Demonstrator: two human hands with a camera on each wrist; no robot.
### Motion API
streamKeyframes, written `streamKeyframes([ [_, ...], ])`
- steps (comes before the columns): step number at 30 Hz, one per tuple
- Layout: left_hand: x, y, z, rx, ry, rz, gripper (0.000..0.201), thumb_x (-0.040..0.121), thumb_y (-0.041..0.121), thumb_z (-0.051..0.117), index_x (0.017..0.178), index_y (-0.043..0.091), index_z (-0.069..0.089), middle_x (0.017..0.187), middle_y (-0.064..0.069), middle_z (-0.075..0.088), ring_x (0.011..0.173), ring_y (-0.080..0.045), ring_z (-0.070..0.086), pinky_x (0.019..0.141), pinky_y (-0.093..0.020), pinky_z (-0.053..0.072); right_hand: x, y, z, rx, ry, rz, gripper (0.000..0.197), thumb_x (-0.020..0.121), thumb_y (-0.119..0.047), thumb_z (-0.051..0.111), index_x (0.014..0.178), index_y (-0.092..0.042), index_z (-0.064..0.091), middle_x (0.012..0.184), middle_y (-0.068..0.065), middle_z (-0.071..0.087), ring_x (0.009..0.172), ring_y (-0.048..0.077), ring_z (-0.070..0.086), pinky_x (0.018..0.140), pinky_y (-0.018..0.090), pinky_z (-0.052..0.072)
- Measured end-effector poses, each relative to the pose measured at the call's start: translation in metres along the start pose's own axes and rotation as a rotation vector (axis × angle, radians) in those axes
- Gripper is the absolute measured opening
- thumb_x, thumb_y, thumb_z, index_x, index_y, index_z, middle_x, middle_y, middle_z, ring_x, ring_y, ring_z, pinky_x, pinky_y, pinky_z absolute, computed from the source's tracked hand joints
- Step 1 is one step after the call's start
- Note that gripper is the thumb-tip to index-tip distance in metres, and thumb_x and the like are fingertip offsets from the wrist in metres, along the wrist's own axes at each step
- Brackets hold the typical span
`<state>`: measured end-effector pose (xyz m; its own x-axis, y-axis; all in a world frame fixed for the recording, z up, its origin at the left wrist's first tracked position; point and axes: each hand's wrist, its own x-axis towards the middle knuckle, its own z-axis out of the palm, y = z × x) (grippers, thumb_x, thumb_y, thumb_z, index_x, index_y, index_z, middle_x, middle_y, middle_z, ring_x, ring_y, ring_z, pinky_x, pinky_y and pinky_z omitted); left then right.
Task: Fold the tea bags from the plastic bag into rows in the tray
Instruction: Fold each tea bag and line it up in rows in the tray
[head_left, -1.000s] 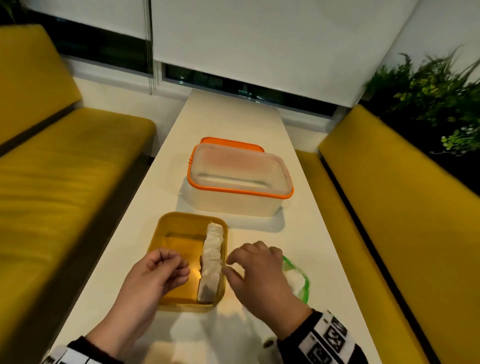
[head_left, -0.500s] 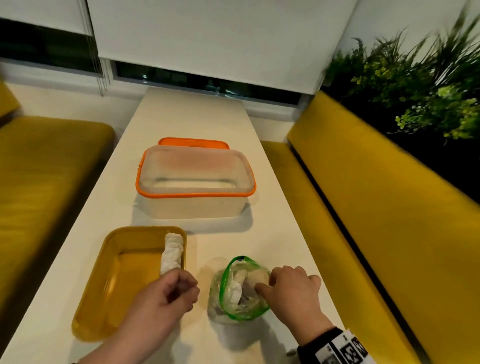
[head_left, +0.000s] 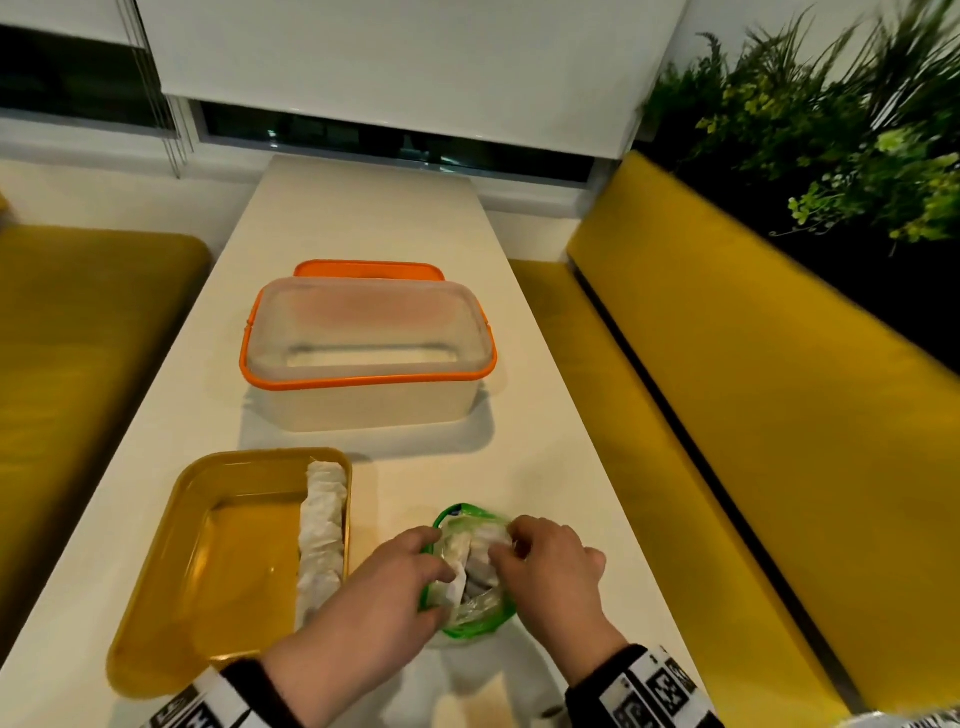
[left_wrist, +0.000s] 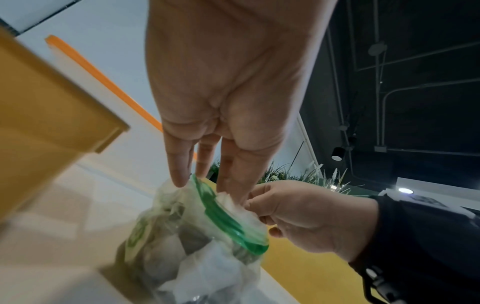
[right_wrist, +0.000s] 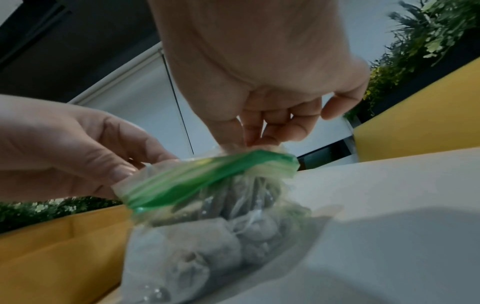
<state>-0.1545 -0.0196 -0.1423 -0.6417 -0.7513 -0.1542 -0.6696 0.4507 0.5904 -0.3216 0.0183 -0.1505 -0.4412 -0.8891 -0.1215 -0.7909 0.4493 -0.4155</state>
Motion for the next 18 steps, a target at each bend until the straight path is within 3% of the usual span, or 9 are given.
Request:
streamKeyframes([
  [4,0.0,-0.001,-0.001,0.01,-0.007,-0.014,0.039,0.085,0.032,0.063,0.124,0.029,0.059,0.15,0.009,0.029,0.135,-0.01,0.034,0.107,-0.013,0.022,-0.002,0.004,0.0,0.13,0.009,-0.039,0.01,0.087,-0.037,0.053,0.079,-0.032,0.051,0.084,-0.01,0.05,0.089,0.013,0.047,0.077,0.033,0.024],
  [6,-0.001,-0.002,-0.002,0.01,-0.009,-0.012,0.039,0.085,0.031,0.063,0.124,0.028,0.059,0.149,0.009,0.029,0.134,-0.01,0.034,0.106,-0.012,0.022,-0.005,0.007,-0.002,0.217,-0.002,-0.06,0.01,0.088,-0.033,0.055,0.079,-0.031,0.053,0.079,-0.011,0.052,0.081,0.011,0.047,0.078,0.032,0.031],
  [8,-0.002,-0.002,-0.002,0.007,-0.007,-0.006,0.039,0.085,0.03,0.062,0.124,0.027,0.059,0.149,0.01,0.03,0.134,-0.009,0.035,0.104,-0.01,0.022,-0.006,0.011,-0.005,0.395,-0.012,-0.051,0.013,0.088,-0.025,0.058,0.076,-0.023,0.056,0.07,-0.006,0.057,0.071,0.013,0.052,0.073,0.031,0.041],
  [10,-0.002,-0.001,-0.001,0.007,-0.012,-0.006,0.039,0.086,0.03,0.062,0.124,0.027,0.059,0.148,0.01,0.031,0.134,-0.009,0.035,0.104,-0.01,0.022,-0.005,0.015,-0.007,0.56,-0.01,-0.02,0.012,0.088,-0.017,0.06,0.076,-0.016,0.059,0.068,0.002,0.06,0.067,0.017,0.054,0.064,0.026,0.042],
  [13,-0.004,0.001,-0.003,0.022,-0.021,-0.014,0.04,0.086,0.029,0.062,0.125,0.027,0.058,0.148,0.011,0.031,0.133,-0.009,0.036,0.104,-0.012,0.023,-0.002,0.018,-0.009,0.722,-0.025,0.022,0.009,0.086,-0.015,0.061,0.077,-0.012,0.062,0.077,0.017,0.064,0.071,0.022,0.057,0.066,0.035,0.045],
  [16,-0.005,0.003,-0.004,0.035,-0.019,-0.011,0.04,0.085,0.03,0.063,0.125,0.027,0.058,0.148,0.011,0.032,0.133,-0.008,0.036,0.103,-0.011,0.023,-0.003,0.019,-0.01,0.781,-0.039,0.039,0.01,0.08,-0.022,0.061,0.078,-0.012,0.063,0.079,0.019,0.065,0.072,0.023,0.057,0.069,0.037,0.045],
  [18,-0.005,0.003,-0.005,0.034,-0.023,-0.019,0.039,0.085,0.031,0.063,0.124,0.028,0.058,0.147,0.011,0.033,0.132,-0.008,0.036,0.104,-0.011,0.023,-0.004,0.02,-0.013,0.856,-0.035,0.033,0.006,0.081,-0.016,0.062,0.079,-0.011,0.064,0.075,0.017,0.064,0.071,0.021,0.056,0.067,0.033,0.044],
])
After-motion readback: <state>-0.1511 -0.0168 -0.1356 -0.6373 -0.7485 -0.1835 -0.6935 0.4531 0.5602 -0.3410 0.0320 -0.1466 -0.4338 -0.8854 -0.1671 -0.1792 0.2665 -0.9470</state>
